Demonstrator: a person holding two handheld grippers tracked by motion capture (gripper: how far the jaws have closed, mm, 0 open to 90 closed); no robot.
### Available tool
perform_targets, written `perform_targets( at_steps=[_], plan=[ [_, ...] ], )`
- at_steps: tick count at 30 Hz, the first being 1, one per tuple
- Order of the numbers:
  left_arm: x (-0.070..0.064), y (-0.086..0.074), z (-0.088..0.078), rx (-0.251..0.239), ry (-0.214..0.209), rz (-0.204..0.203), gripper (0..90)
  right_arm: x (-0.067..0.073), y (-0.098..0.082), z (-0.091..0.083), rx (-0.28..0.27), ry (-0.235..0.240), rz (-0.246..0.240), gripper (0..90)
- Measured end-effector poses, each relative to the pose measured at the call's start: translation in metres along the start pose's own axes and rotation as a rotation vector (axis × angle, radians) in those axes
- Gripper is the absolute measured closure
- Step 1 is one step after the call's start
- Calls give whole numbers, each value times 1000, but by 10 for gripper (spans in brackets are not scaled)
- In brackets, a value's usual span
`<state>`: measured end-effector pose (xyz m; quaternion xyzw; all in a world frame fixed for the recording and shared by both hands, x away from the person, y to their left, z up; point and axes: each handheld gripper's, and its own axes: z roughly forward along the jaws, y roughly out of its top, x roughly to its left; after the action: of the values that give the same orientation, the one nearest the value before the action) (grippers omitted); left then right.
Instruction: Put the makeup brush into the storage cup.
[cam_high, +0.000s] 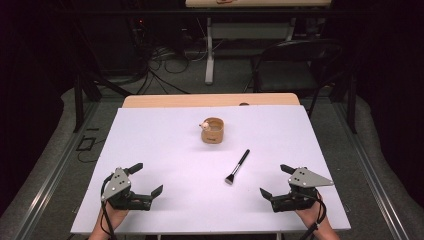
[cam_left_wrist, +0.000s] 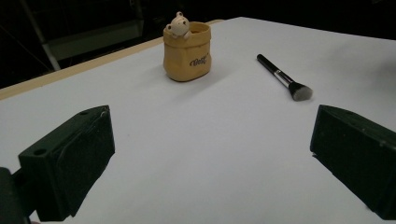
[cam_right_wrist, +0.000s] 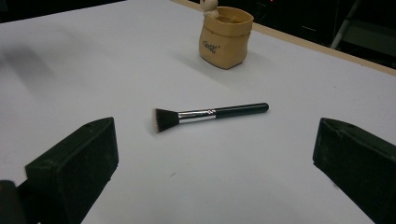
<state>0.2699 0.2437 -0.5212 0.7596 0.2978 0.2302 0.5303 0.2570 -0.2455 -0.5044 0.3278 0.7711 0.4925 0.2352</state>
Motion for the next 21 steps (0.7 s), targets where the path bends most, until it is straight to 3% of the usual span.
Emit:
perform_targets(
  at_steps=[21],
  plan=[
    [-1,2,11,7,-29,15,0,1,1,3,0,12,-8,0]
  ],
)
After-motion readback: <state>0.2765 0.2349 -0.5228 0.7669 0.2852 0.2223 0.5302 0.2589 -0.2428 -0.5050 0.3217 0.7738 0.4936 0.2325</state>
